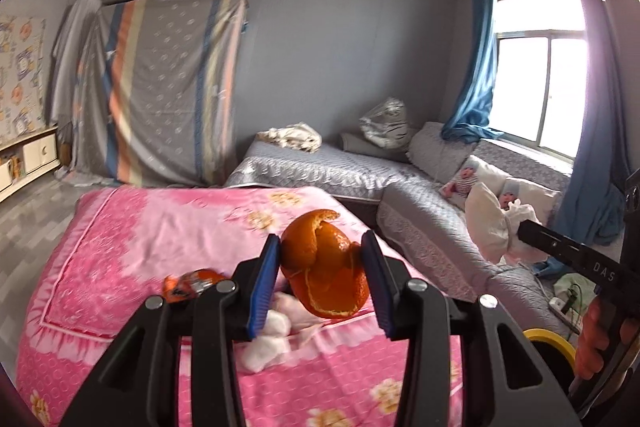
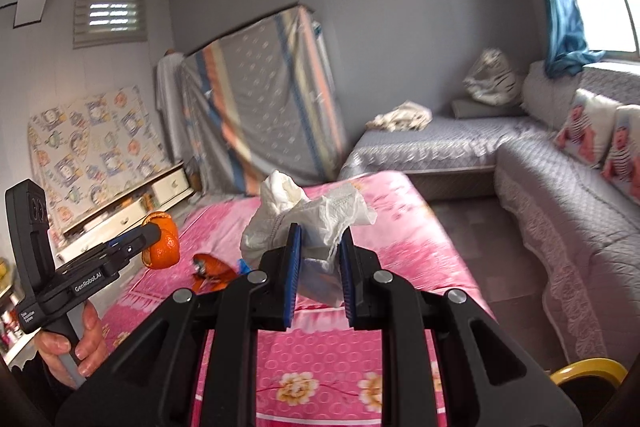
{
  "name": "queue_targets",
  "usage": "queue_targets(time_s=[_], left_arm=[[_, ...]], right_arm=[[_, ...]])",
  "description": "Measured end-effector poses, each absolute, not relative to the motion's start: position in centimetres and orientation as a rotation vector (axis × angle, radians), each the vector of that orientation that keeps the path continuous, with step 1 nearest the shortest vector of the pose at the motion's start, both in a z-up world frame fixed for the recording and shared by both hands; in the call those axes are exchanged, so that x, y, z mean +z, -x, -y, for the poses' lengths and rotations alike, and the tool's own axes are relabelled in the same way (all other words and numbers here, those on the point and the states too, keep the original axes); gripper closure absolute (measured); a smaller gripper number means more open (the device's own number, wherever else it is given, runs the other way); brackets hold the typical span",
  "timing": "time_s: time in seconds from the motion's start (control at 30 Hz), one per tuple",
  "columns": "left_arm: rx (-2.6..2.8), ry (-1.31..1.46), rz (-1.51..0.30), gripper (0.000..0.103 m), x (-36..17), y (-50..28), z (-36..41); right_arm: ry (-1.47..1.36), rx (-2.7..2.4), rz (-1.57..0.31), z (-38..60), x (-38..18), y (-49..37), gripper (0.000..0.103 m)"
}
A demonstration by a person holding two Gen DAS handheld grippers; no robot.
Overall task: Collect trash
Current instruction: 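Lift and carry the orange peel and tissues over the yellow bin with both tools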
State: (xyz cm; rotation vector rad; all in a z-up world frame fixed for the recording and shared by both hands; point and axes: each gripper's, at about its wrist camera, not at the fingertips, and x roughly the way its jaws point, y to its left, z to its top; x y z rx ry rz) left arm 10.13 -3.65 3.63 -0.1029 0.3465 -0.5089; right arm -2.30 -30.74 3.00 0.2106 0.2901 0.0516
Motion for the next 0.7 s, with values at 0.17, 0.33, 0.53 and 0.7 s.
queue_targets(time_s=[0.17,0.33,0.53,0.7], left_arm=[[-0.579,0.105,-0.326,0.064,4.4,-9.4,6.4],[-0.653,0.062,-0.317,0.063,4.9,-8.5,9.8],[-0.792,0.011,-0.313,0.063,4.8,-7.2,14.8],[-0.891,-0.004,-0.349,0.063,3.9,-6.7,18.7]], right_arm=[[-0.215,-0.064,-0.256,33.3,3.7,5.1,0.086],[-0.226,-0.173,-0.221,36.1,3.6,7.9,0.086],[-0.246,-0.336,-0.196,39.7,2.9,11.6,0.086],[-0.309,-0.42,-0.218,43.0,1.3,13.8,0.086]])
